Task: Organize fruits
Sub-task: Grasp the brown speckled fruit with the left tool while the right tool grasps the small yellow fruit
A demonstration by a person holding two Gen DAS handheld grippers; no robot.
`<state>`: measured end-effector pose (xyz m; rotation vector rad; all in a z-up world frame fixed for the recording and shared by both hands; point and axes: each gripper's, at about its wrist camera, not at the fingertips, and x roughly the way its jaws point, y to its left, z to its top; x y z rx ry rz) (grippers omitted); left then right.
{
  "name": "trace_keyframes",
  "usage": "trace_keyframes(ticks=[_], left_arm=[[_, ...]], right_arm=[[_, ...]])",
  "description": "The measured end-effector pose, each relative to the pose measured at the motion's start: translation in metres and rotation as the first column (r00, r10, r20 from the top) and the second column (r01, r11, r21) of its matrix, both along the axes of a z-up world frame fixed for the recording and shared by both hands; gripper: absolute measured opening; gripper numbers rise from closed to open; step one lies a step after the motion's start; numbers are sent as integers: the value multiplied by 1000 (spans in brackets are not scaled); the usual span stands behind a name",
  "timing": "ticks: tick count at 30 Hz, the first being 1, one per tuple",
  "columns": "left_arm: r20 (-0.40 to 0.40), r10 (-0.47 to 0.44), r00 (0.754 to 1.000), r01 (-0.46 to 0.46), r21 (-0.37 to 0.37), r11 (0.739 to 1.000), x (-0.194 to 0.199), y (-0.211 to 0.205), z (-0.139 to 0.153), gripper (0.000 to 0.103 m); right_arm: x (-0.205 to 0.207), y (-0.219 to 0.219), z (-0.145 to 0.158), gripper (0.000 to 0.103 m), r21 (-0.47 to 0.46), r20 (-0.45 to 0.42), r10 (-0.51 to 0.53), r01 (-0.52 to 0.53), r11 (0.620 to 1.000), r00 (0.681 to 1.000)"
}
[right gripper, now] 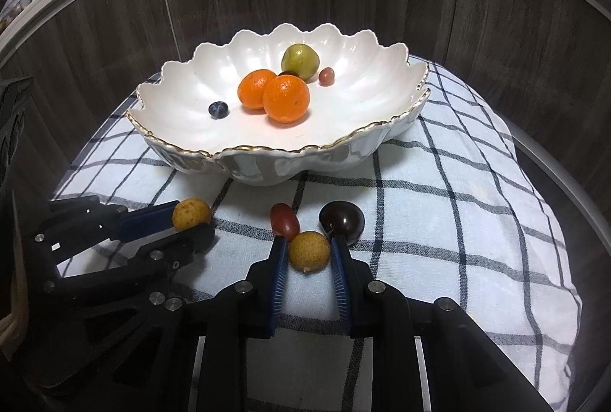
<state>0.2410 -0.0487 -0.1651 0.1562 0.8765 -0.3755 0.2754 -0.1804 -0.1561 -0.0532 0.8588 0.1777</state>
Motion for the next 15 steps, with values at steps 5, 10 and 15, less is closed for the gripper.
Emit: trace_keyframes(ticks=[5, 10, 15], left_arm=[[10, 13, 1000, -13, -8, 1000, -5, 2, 8, 25], [24, 23, 999, -23, -14, 1000, -10, 5, 16, 25], [43, 32, 999, -31, -18, 999, -15, 6, 26, 25]], right_arm=[[-3, -2, 5, 25, 6, 11, -3, 3, 1000, 1000], [-7, -3, 14, 25, 9, 31, -2, 2, 1000, 1000], [-12, -3, 23, 25, 10, 55, -2, 2, 1000, 998]])
